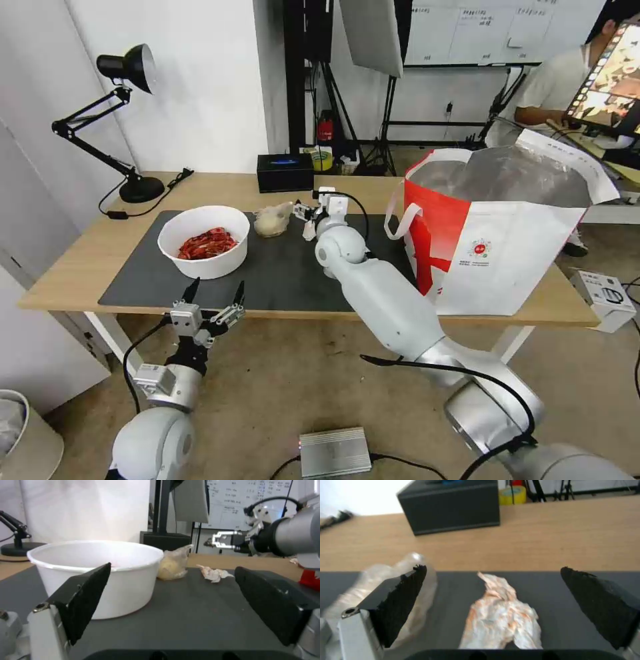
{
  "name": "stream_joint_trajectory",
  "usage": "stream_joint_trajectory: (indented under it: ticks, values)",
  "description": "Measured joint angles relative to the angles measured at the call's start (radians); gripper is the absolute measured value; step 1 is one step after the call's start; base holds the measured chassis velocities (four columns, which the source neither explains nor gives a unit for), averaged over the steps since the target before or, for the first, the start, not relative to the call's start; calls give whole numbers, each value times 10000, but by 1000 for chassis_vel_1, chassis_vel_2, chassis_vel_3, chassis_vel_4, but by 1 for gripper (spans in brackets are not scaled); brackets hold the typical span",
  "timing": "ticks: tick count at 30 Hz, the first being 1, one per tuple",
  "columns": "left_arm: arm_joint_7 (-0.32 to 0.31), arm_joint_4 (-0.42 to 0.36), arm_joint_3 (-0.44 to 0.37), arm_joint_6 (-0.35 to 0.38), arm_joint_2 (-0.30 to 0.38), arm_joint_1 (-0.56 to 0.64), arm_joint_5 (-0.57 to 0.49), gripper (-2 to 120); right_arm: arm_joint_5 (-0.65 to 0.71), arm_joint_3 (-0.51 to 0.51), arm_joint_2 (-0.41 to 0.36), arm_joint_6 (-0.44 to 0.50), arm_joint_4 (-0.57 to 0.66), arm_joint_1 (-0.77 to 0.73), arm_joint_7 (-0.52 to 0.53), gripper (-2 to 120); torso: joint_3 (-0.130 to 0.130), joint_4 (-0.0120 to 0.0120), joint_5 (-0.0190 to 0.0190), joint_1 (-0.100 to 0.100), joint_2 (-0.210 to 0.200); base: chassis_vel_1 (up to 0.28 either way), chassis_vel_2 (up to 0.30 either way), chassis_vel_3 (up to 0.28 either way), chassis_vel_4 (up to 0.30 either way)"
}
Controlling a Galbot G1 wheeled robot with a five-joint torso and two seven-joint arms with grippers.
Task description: Pick up the trash from the table and place it into the takeout bag.
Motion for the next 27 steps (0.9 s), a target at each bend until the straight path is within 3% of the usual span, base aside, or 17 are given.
stream_joint_trajectory:
  ticks: [9,27]
  values:
    - [25,-379,-40,-15,-127,195,103,100,-383,430,242,102,-951,207,-594,100,0,-1,0,-1,-1,0,0,0,0]
    - [42,-564,-123,-54,-209,379,281,100,-668,540,202,262,-1260,-213,-1158,97,0,-1,1,-1,0,0,0,0,0]
